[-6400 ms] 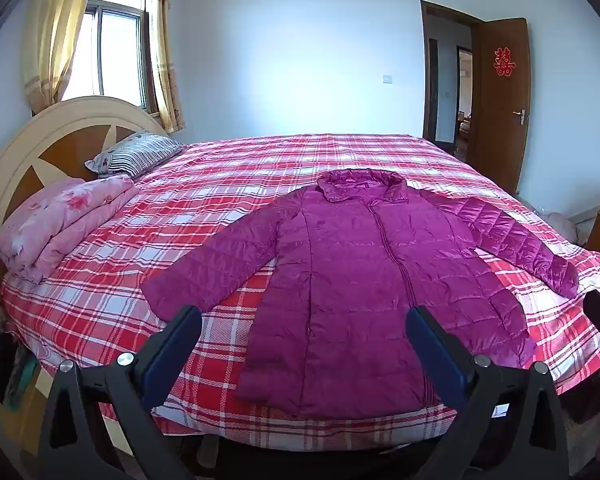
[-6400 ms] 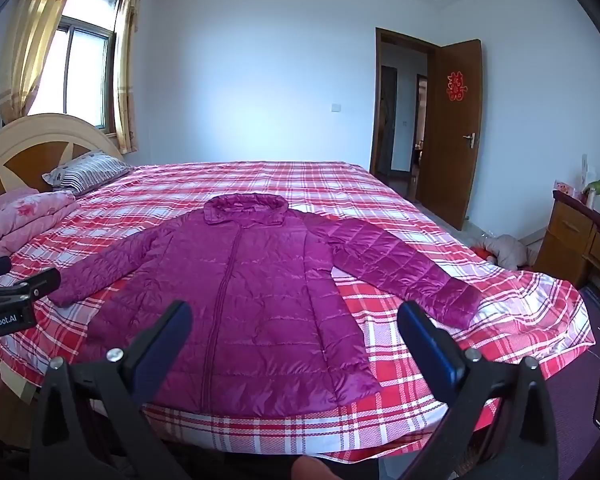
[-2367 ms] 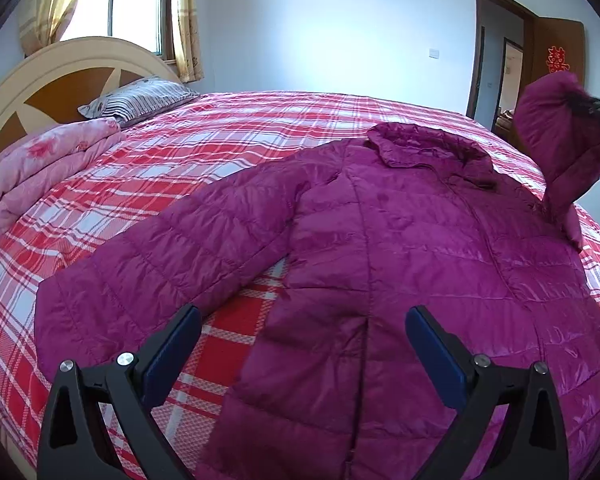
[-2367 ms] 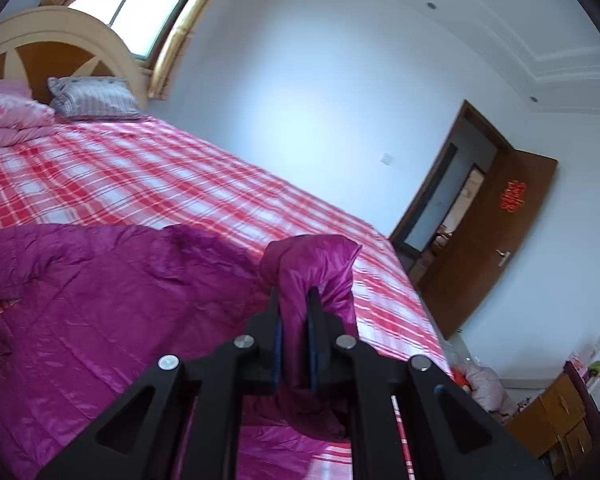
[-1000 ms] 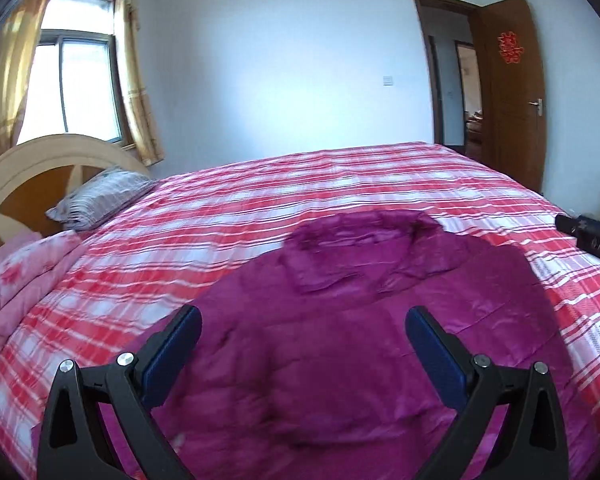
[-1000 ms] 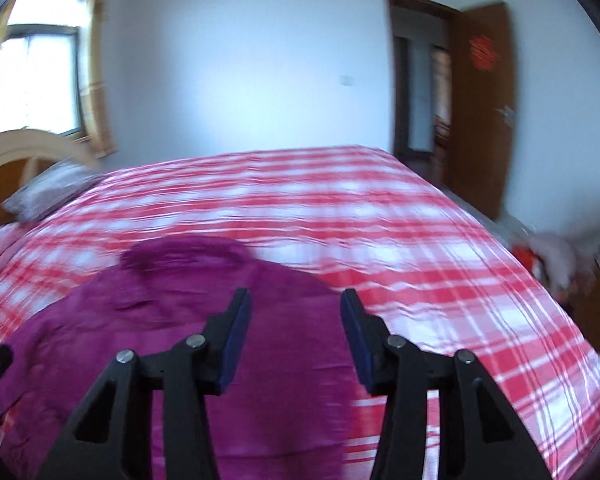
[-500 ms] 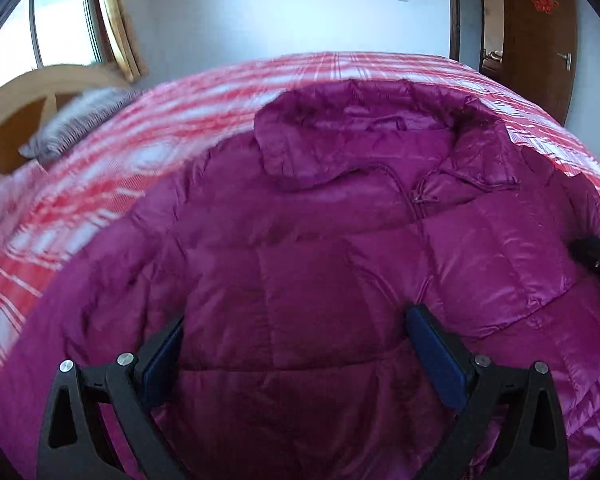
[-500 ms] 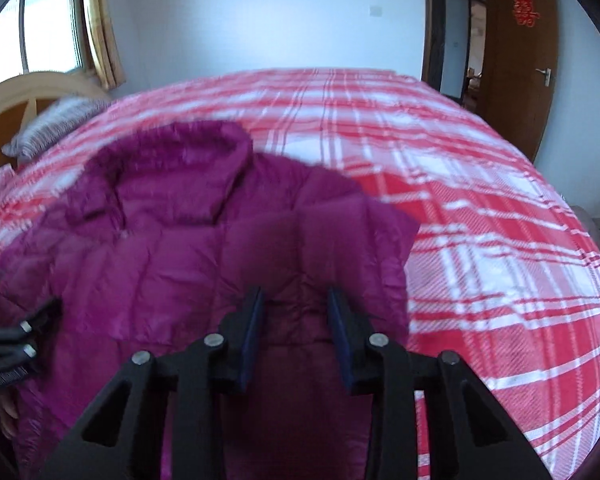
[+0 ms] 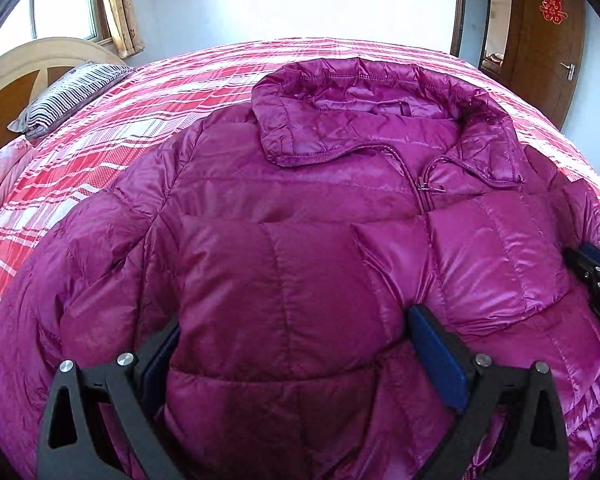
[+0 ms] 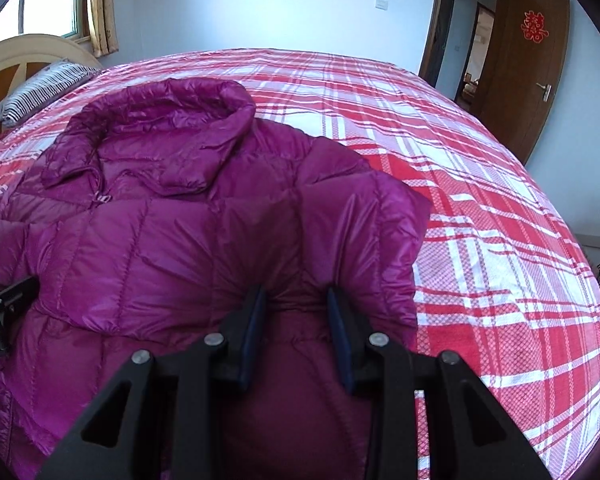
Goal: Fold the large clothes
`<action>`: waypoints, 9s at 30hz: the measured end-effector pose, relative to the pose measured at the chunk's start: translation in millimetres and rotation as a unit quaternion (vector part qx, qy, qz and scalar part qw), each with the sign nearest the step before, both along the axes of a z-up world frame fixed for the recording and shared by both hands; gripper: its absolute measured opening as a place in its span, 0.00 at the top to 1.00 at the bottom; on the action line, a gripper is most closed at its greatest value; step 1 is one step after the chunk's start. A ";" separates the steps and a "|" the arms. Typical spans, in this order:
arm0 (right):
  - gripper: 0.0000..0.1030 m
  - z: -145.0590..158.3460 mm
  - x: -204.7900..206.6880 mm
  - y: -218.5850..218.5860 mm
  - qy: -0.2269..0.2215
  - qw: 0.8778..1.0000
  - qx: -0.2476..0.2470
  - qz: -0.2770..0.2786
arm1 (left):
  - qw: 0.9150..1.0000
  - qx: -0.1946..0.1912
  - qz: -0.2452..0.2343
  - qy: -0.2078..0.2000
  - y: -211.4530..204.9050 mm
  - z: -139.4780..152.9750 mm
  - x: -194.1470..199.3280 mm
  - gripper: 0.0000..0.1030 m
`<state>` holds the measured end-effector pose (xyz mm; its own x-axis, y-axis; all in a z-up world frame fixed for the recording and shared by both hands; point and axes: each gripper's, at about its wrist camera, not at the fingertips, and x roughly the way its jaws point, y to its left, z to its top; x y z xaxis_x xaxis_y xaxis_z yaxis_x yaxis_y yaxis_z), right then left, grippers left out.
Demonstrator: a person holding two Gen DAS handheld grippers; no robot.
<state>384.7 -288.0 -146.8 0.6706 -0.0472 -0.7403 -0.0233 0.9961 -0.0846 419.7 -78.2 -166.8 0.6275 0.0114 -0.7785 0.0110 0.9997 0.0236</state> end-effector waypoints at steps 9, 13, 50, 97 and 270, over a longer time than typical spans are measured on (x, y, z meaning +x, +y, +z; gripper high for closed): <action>0.66 10.3 1.1 2.9 0.008 1.000 -0.018 -0.009 | 1.000 -0.002 0.001 -0.001 -0.2 -0.8 0.9 0.01; 0.63 49.2 -19.3 11.0 -0.044 0.999 0.001 -0.019 | 1.000 -0.005 0.001 -0.002 0.2 -0.7 0.8 0.01; 0.60 -6.6 -3.1 73.6 0.009 1.000 -0.020 0.023 | 1.000 -0.009 -0.001 -0.002 2.9 -1.7 1.4 0.01; 0.60 -7.2 -6.6 76.1 -0.001 0.999 -0.033 0.024 | 0.981 0.032 0.165 -0.096 294.0 68.2 -199.6 0.92; 0.67 -5.2 -21.0 124.4 0.005 0.997 0.020 0.074 | 1.000 -0.006 -0.016 -0.002 61.9 3.6 51.1 0.01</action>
<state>363.8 -163.6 -152.1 0.6610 0.0809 -0.7460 -0.1704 0.9844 -0.0443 470.9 -16.3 -163.2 0.6303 -0.0174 -0.7761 0.0427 0.9990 0.0122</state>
